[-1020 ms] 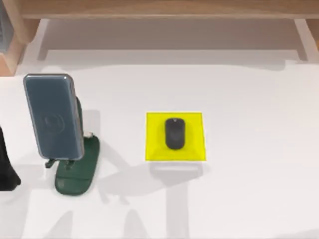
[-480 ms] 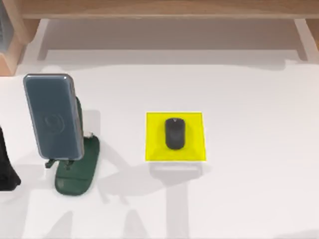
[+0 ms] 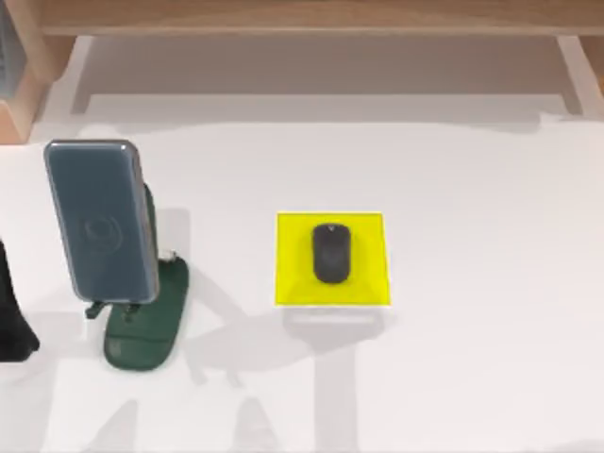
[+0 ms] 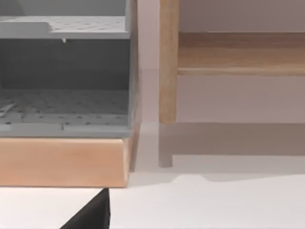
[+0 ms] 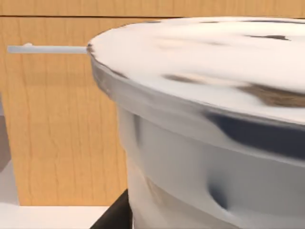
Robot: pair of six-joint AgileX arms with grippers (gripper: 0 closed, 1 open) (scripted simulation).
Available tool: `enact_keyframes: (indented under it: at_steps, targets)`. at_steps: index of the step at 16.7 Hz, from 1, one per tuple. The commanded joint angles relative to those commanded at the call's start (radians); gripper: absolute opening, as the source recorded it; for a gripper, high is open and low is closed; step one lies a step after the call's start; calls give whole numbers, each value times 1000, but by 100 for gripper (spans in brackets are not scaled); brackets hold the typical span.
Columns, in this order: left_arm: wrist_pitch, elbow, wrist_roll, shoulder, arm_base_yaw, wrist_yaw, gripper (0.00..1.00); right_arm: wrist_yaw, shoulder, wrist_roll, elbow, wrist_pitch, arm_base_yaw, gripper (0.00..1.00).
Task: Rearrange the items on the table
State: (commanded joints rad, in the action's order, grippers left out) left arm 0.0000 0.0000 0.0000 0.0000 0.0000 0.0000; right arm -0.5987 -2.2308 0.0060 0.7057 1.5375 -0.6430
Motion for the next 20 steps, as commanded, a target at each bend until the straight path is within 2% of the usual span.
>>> enact_keyframes:
  at_steps: [7,9,12,17,20]
  targets:
    - [0,0,0,0,0,0,100,2,21,4,1,-18,4,0]
    - [0,0,0,0,0,0,100,32,52,24,10,-36,48,0]
    - [0,0,0,0,0,0,100,105,111,71,-8,-87,186,0]
    - [0,0,0,0,0,0,100,242,208,140,-27,-171,551,0]
    - [0,0,0,0,0,0,100,329,254,163,20,-223,706,0]
